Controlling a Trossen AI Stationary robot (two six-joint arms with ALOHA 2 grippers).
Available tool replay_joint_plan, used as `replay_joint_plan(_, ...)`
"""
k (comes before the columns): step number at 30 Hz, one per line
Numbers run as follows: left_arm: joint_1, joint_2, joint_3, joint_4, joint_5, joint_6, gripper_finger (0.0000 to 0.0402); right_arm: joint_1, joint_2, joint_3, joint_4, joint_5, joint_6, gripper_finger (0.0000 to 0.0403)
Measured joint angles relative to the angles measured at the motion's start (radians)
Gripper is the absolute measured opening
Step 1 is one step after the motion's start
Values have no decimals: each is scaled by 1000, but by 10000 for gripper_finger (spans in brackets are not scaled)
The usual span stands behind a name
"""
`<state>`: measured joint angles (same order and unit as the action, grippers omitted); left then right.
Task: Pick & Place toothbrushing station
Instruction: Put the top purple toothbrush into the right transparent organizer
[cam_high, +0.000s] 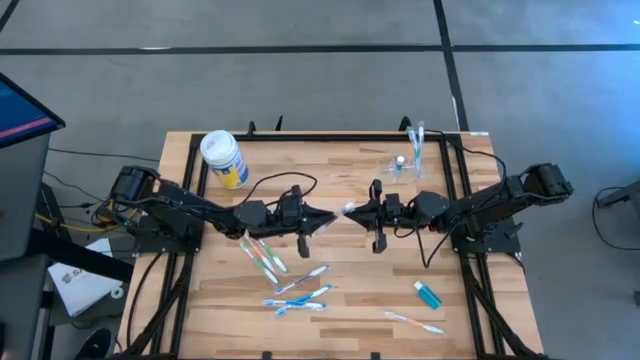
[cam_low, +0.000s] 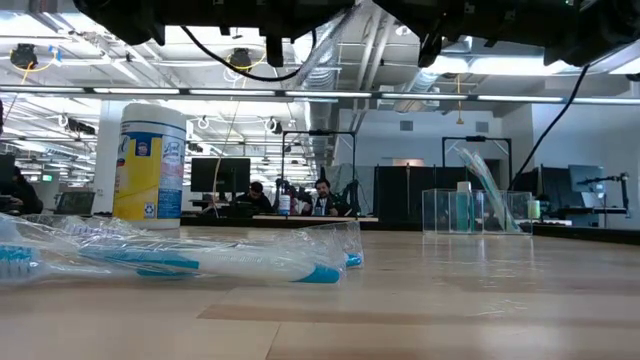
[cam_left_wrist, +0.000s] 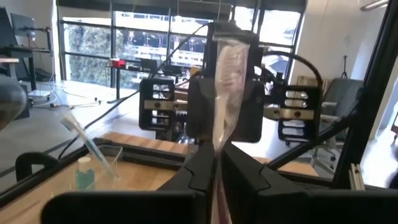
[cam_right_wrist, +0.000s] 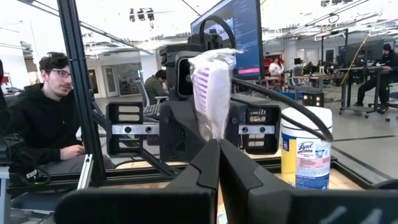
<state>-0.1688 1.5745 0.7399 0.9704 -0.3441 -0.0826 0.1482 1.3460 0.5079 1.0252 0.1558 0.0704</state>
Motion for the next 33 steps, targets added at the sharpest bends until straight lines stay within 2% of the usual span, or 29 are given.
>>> replay_joint_plan(4, 0, -25, 0, -30, -5, 0, 47, 0, -27, 2, -18, 1, -2, 0)
replay_joint_plan(12, -4, -138, 0, -247, -5, -8, 76, 3, -135, 1, -177, 66, -18, 0)
replay_joint_plan(17, -26, -170, 0, -332, -4, -11, 77, 3, -220, 0, -318, 187, -4, 0)
replay_joint_plan(26, -65, -167, 0, -350, 0, -12, 65, 3, -371, 0, -560, 417, 9, 0)
replay_joint_plan(33, -85, -165, 0, -362, 0, -12, 61, -4, -438, 0, -711, 633, 9, 0)
